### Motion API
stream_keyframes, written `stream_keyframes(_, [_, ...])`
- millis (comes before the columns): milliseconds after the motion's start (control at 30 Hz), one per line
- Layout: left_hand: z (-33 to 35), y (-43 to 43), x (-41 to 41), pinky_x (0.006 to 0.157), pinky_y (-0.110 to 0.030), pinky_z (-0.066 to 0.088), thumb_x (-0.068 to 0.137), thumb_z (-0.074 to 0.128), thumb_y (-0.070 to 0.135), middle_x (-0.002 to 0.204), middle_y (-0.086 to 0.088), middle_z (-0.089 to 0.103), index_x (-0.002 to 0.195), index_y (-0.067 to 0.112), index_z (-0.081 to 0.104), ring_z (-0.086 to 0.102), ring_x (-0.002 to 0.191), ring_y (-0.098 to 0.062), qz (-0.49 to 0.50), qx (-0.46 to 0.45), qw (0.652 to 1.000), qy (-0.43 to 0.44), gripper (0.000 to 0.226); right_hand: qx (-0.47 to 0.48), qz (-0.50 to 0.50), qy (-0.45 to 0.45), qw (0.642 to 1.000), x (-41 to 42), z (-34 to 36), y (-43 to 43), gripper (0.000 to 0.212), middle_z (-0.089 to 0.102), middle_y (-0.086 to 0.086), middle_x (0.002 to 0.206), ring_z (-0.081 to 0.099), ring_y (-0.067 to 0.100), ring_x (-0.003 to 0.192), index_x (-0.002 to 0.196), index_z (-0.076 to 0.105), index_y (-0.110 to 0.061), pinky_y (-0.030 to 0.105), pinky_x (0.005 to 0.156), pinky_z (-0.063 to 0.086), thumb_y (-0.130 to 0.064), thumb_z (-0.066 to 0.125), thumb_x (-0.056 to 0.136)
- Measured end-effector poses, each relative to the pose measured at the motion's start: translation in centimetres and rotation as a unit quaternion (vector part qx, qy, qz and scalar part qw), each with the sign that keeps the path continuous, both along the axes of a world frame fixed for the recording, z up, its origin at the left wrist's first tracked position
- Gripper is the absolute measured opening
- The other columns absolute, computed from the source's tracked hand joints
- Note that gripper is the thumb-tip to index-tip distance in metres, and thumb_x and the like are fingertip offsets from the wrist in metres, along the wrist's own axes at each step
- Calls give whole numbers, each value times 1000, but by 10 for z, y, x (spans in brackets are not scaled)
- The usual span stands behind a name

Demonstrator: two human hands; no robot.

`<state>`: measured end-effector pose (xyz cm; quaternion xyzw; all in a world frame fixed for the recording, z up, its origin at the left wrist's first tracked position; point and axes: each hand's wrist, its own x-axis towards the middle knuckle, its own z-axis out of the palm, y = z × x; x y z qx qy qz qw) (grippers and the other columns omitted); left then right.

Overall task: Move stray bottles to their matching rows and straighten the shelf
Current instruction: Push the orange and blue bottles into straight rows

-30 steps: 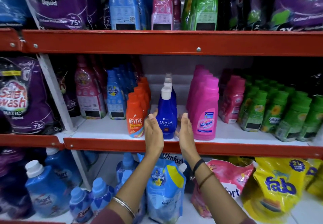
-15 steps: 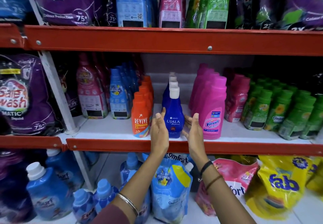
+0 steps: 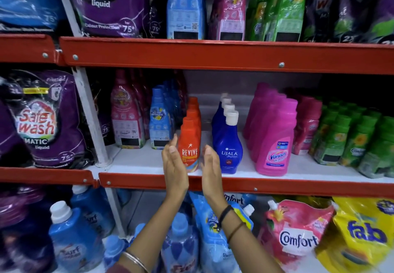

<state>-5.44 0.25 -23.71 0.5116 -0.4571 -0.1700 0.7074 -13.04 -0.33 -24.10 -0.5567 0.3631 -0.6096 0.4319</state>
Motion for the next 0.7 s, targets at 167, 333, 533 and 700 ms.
stream_keyframes(167, [2,-3,5,102,-20,32,91,8,65,134,15,41,139,36,39,42,122,-1,-49,21,998,-22,64,14,-8,-11,1000,11,4,-8,45,57,-2,130,50,10,125,108,55,-45,42,115,33,-74,30,83])
stream_keyframes(333, [0,-4,11,111,-35,35,81,9,81,137,14,44,137,45,40,43,129,-7,-70,30,997,-32,74,10,-16,-27,999,8,0,-10,43,64,0,112,60,11,111,95,61,-38,38,102,46,-66,30,85])
stream_keyframes(533, [1,-1,10,112,-36,36,83,9,78,139,10,46,138,44,40,45,128,-8,-69,40,996,-46,72,6,-27,-10,1000,9,3,-7,37,61,0,112,58,5,106,92,58,-41,18,93,43,-61,28,86])
stream_keyframes(700, [2,1,9,111,-40,37,88,11,69,135,14,45,140,42,37,45,121,4,-71,39,996,-46,64,0,-20,-13,1000,5,6,0,37,64,-12,108,60,3,107,95,59,-42,31,102,44,-65,31,84])
